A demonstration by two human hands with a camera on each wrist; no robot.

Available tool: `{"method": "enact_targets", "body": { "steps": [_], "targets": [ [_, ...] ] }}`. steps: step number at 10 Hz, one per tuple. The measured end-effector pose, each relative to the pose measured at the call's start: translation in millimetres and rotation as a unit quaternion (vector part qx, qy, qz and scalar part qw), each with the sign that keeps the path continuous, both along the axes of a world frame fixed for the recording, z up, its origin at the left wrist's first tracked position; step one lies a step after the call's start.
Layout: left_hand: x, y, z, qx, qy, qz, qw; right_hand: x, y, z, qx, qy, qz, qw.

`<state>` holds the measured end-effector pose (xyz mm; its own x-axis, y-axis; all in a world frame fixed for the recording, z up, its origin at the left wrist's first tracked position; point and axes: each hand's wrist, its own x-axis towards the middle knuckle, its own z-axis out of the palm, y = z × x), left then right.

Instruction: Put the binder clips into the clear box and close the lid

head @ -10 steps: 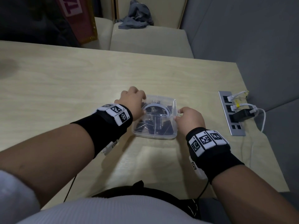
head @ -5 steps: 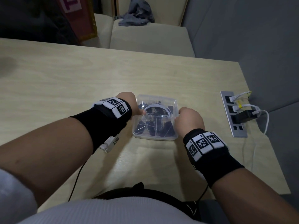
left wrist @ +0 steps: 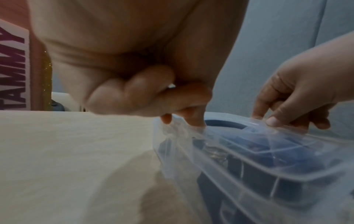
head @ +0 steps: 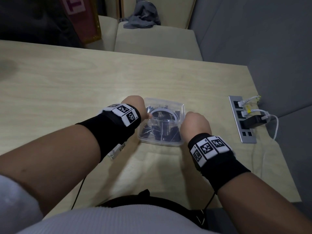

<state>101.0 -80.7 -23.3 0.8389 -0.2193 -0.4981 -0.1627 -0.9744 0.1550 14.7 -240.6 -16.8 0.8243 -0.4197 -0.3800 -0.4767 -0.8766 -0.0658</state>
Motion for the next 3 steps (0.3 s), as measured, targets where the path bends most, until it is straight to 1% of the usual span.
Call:
{"method": "enact_targets", "body": {
  "steps": [2, 3],
  "targets": [
    [-7.6, 7.5, 0.8, 0.015, 0.000, -0.018, 1.000, 0.3, -6.0, 1.0, 0.021, 0.005, -0.005, 1.000],
    [-7.4, 14.7, -6.0, 0.020, 0.016, 0.004, 1.000, -5.2, -15.7, 3.4, 0.041, -0.006, -0.019, 0.999]
  ]
}}
